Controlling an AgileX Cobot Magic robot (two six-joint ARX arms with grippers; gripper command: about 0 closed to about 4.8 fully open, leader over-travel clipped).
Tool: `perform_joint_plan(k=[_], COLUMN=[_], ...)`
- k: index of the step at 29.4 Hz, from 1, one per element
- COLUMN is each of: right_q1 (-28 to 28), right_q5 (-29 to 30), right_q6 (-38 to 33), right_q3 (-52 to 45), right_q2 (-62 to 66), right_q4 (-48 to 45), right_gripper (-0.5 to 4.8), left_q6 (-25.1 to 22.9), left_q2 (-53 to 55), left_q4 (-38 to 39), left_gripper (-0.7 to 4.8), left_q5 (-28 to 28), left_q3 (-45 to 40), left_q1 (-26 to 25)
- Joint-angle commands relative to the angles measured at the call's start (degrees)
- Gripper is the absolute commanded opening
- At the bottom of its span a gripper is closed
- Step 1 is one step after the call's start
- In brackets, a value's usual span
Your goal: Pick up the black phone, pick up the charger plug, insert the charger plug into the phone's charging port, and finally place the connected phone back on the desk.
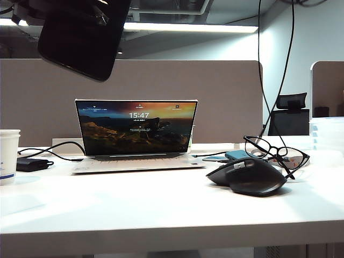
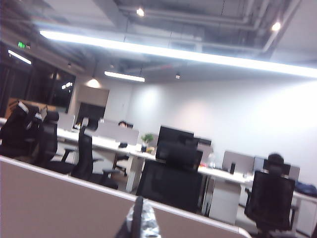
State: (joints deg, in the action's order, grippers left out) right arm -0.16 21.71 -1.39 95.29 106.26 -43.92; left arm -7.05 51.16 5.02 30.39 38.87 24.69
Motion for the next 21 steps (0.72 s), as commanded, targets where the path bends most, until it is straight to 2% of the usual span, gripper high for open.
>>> perform_joint_plan(k=[1, 9, 14, 21], right_q1=[0.2, 0.2, 0.6, 2.7], right_q5=[0.3, 0.6, 3.1, 5.3], right_q6=[-0.8, -6.3, -6.7, -12.9], right_q3=[0.3, 0.3, 0.3, 0.3], right_q2=[-2.4, -5.7, -6.2, -6.2], right_q4=[-1.0, 0.8, 0.5, 1.7], right_gripper=[-0.06, -0.06, -0.06, -0.06], left_q6=[0.0, 0.0, 0.0, 0.0], left_q2=[-0.3, -0.3, -0.3, -0.3], left_q4=[-2.1, -2.1, -2.1, -2.1], left_gripper=[-0.06, -0.06, -0.06, -0.06], left_q5=[0.3, 0.3, 0.4, 0.4], left_q3=[0.8, 0.8, 0.8, 0.8], left_q1=[0.1, 0.1, 0.1, 0.1])
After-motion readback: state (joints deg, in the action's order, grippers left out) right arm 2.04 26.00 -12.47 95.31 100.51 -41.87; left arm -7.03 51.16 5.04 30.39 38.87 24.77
